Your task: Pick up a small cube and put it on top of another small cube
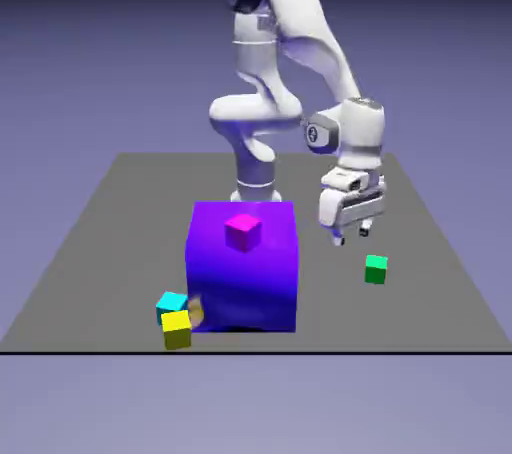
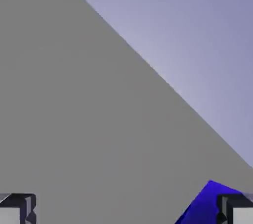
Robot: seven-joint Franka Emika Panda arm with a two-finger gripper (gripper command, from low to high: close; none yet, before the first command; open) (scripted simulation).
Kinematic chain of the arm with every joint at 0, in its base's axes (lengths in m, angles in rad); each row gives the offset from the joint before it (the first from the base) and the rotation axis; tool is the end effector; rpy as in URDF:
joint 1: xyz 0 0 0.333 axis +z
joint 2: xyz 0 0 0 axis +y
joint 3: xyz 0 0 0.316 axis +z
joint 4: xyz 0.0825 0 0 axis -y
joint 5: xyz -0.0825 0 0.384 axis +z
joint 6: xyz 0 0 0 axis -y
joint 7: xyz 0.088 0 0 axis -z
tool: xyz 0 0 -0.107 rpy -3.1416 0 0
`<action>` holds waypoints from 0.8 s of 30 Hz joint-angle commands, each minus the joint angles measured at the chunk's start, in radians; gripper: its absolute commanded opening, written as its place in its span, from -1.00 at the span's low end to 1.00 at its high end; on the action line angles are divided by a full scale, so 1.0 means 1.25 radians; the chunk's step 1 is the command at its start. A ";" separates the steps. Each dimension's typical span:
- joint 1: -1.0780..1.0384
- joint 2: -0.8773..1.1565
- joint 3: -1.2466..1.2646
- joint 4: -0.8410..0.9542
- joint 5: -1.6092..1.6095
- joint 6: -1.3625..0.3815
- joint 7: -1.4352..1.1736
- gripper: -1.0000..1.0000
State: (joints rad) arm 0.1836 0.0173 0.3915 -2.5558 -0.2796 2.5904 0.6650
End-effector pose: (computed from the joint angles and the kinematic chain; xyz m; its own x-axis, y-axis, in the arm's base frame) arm 0.3775 0.2514 0.2631 0.9844 0.1510 0.0898 0.1408 -0.9838 0.1107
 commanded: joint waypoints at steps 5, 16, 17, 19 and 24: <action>0.047 0.145 0.097 0.063 -0.069 -0.110 -0.019 0.00; 0.128 0.344 0.029 0.095 -0.245 -0.046 0.077 -1.00; 0.115 0.315 0.052 0.094 -0.214 -0.069 0.055 -1.00; 0.089 0.257 0.096 0.091 -0.153 -0.115 0.012 -1.00; 0.005 0.175 0.089 0.127 -0.117 -0.135 0.033 -1.00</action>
State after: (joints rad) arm 0.1903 0.2366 0.5031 -2.3973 -0.4226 2.4220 0.7042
